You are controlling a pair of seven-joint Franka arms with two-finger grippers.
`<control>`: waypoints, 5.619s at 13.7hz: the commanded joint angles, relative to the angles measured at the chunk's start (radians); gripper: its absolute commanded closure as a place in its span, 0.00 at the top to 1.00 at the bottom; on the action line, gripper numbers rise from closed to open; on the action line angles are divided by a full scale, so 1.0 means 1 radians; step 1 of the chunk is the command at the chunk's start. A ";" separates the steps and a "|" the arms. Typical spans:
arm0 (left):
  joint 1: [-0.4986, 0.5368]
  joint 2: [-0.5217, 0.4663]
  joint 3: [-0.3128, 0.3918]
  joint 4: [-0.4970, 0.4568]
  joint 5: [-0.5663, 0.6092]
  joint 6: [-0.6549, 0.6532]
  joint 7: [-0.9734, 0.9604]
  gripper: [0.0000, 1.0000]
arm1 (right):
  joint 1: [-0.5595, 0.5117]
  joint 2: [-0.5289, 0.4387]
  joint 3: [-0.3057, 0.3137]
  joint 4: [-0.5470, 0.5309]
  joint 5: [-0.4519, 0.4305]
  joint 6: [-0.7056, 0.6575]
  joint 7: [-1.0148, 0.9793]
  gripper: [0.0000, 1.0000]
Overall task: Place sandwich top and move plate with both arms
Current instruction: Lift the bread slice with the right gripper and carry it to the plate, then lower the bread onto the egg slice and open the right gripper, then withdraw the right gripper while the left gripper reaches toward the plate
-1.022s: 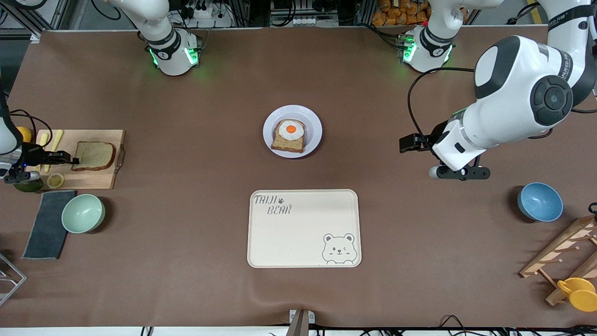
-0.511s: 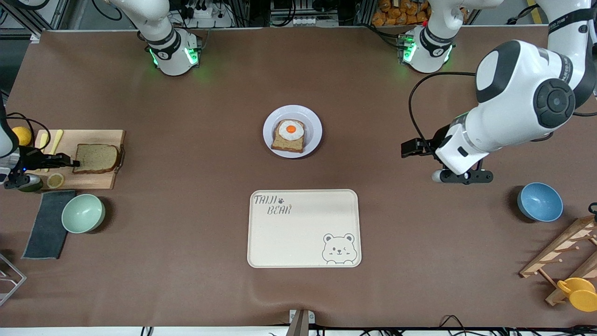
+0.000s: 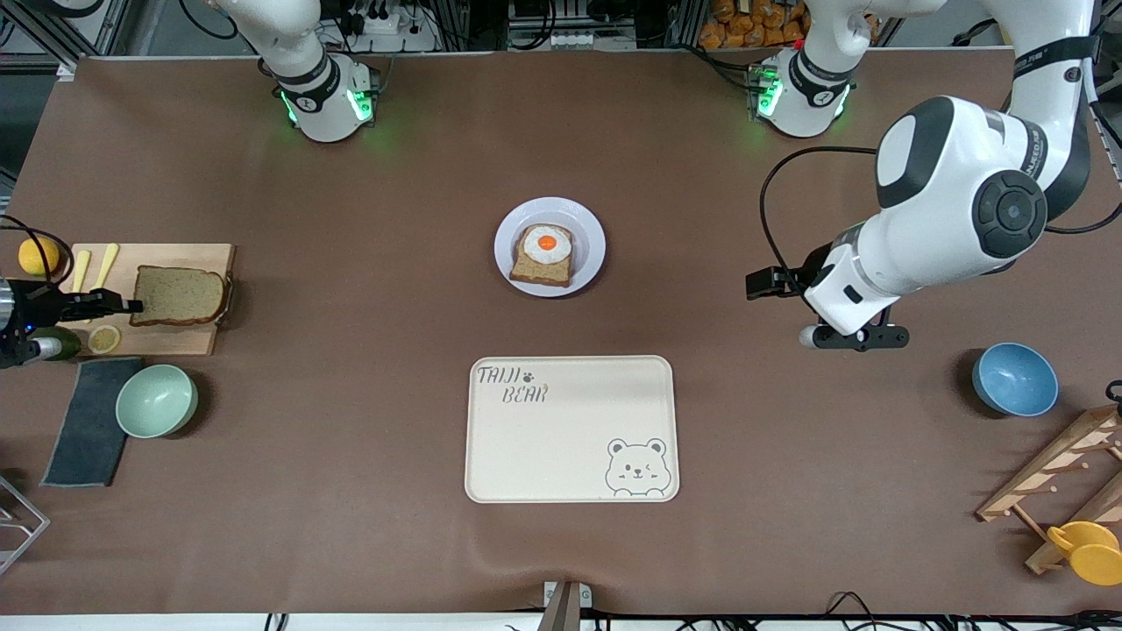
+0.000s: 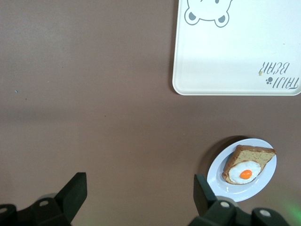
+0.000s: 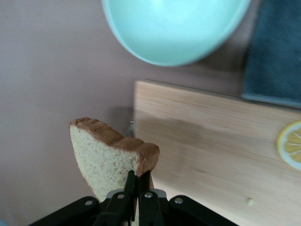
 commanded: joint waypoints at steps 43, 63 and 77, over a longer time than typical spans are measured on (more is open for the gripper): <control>-0.004 -0.022 -0.002 -0.066 0.014 0.019 -0.019 1.00 | 1.213 -0.408 0.015 -0.837 1.156 0.972 0.504 0.00; -0.059 0.023 -0.036 -0.112 -0.005 0.047 -0.025 1.00 | 1.254 -0.322 0.011 -0.765 1.299 1.047 0.476 0.76; -0.096 0.196 -0.077 -0.117 -0.087 0.194 -0.019 1.00 | 0.842 -0.331 0.006 -0.615 0.855 0.693 0.481 0.66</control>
